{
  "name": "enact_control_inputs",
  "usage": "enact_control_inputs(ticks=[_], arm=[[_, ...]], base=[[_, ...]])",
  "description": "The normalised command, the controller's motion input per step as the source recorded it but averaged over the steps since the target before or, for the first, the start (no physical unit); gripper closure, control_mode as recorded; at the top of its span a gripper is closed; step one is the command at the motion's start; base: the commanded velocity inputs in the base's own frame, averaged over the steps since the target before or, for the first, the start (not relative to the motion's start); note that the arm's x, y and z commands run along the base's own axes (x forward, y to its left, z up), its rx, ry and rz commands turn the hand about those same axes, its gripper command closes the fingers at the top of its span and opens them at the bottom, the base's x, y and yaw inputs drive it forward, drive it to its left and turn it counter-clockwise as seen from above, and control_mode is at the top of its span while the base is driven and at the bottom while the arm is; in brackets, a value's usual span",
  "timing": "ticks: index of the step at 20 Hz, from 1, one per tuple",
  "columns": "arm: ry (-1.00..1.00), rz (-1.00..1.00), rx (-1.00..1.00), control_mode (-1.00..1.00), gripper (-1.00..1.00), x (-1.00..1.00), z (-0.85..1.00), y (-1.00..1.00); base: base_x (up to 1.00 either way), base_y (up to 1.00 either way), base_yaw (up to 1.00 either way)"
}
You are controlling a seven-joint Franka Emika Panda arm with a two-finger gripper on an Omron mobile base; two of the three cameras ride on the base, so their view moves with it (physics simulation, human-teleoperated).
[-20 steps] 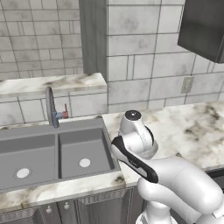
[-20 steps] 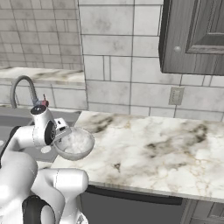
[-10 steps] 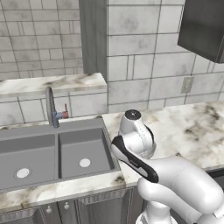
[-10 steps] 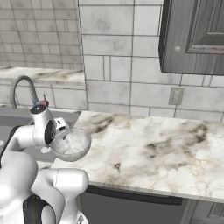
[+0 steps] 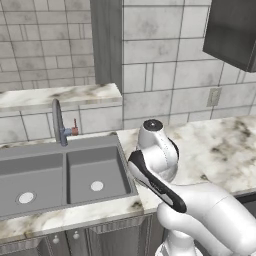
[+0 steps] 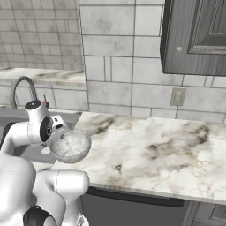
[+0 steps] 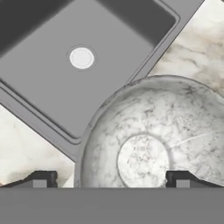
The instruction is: Pick the cup and bowl from the counter and place them on the counter next to the sink.
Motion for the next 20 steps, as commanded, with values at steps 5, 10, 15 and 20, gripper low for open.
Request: enact_control_inputs(ticks=[5, 10, 15, 20], arm=[[0.00, -0.17, 0.04, -1.00, -1.00, -0.46, 0.00, -0.11], [0.00, -0.31, 0.10, -1.00, -1.00, -0.40, 0.05, -0.27], [0.00, -0.34, 0.13, -1.00, -1.00, -0.15, 0.26, -0.30], [0.00, -0.29, 0.12, -1.00, -1.00, -0.31, 0.25, -0.27]], base=[[0.00, 0.00, 0.00], [0.00, 0.00, 0.00], [0.00, 0.00, 0.00], [0.00, 0.00, 0.00]])
